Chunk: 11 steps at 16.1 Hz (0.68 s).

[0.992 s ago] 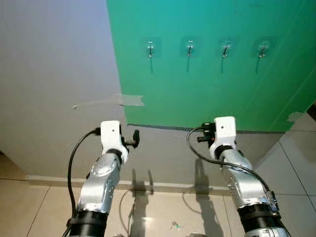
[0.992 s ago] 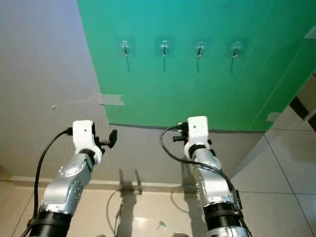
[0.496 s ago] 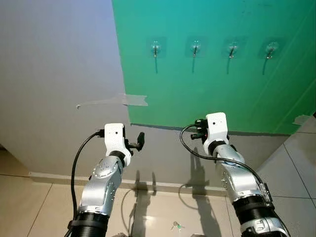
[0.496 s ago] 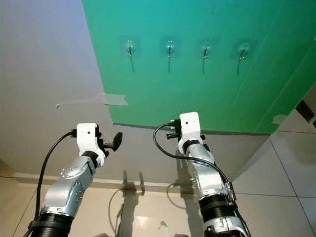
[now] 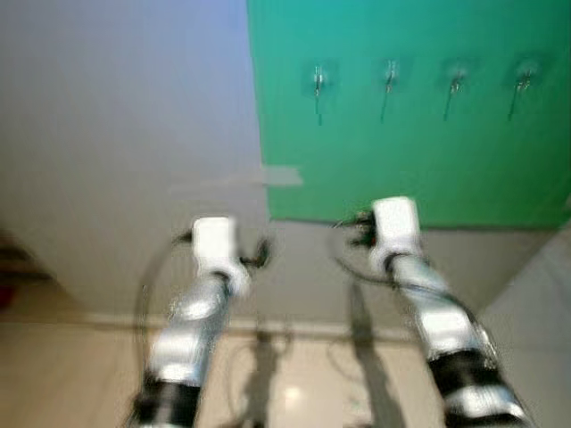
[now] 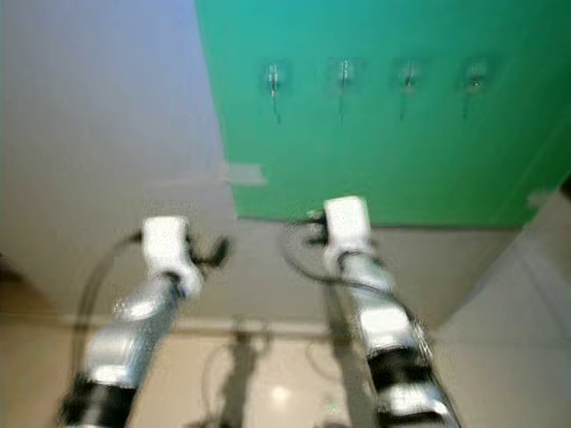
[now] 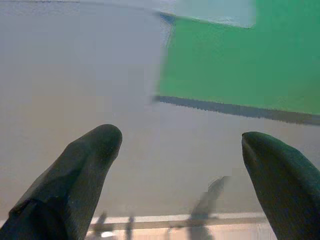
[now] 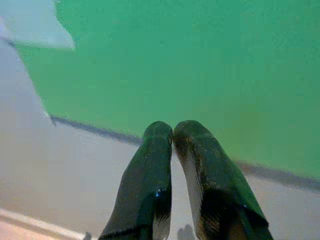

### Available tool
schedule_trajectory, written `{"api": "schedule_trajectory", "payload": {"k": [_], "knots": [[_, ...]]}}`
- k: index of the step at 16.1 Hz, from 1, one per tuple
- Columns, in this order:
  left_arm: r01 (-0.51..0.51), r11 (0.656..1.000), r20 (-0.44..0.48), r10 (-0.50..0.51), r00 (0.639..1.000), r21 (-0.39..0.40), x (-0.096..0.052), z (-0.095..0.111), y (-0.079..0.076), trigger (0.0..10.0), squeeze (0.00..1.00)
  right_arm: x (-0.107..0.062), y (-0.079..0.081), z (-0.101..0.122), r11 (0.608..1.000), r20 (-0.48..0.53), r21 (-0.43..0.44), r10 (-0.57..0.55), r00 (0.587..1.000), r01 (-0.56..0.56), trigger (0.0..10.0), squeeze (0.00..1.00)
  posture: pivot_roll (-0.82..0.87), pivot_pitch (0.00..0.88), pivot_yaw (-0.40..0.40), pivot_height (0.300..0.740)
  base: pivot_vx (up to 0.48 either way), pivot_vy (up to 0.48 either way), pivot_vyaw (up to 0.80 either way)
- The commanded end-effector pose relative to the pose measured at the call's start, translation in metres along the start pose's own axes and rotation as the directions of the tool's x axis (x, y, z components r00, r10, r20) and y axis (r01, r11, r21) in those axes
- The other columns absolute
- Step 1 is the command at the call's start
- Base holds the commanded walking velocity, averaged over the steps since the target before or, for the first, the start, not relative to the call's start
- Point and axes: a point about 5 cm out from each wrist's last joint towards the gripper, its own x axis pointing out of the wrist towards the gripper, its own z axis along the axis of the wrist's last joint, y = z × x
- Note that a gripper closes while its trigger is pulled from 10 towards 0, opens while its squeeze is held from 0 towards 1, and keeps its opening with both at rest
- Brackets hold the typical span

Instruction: Hang keys on a hook

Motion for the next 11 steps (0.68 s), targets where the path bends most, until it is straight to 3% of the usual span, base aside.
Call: {"api": "schedule_trajectory", "payload": {"k": [1, 5, 6, 11], "knots": [[-0.007, 1.0, -0.003, 0.007, 1.0, 0.012, -0.0002, 0.0024, 0.006, 10.0, 0.0, 0.0029, 0.0059, 0.0078, 1.0, 0.032, 0.0, 0.015, 0.999, -0.015, 10.0, 0.0, -0.15, 0.0, 0.056, 0.74, 0.0, 0.454, 0.0], [0.001, 1.0, -0.006, -0.001, 1.0, 0.017, 0.0022, 0.0034, 0.0029, 10.0, 0.0, 0.0035, 0.0004, 0.0067, 1.0, 0.027, -0.011, 0.002, 1.0, -0.002, 10.0, 0.0, -0.15, 0.0, 0.056, 0.74, 0.0, 0.451, 0.0], [-0.006, 0.998, 0.001, 0.005, 1.0, 0.068, 0.0029, 0.0054, 0.0026, 10.0, 0.0, 0.0041, -0.0002, 0.0079, 1.0, 0.03, -0.026, 0.002, 1.0, -0.001, 10.0, 0.0, -0.15, 0.0, 0.056, 0.74, 0.0, 0.476, 0.0], [-0.009, 0.998, 0.001, 0.009, 1.0, 0.06, 0.0023, 0.0075, 0.0091, 10.0, 0.0, 0.0035, 0.0076, 0.0102, 1.0, 0.049, -0.03, 0.008, 0.999, -0.006, 10.0, 0.0, -0.16, 0.0, 0.061, 0.74, 0.0, 0.0, -0.57]]}}
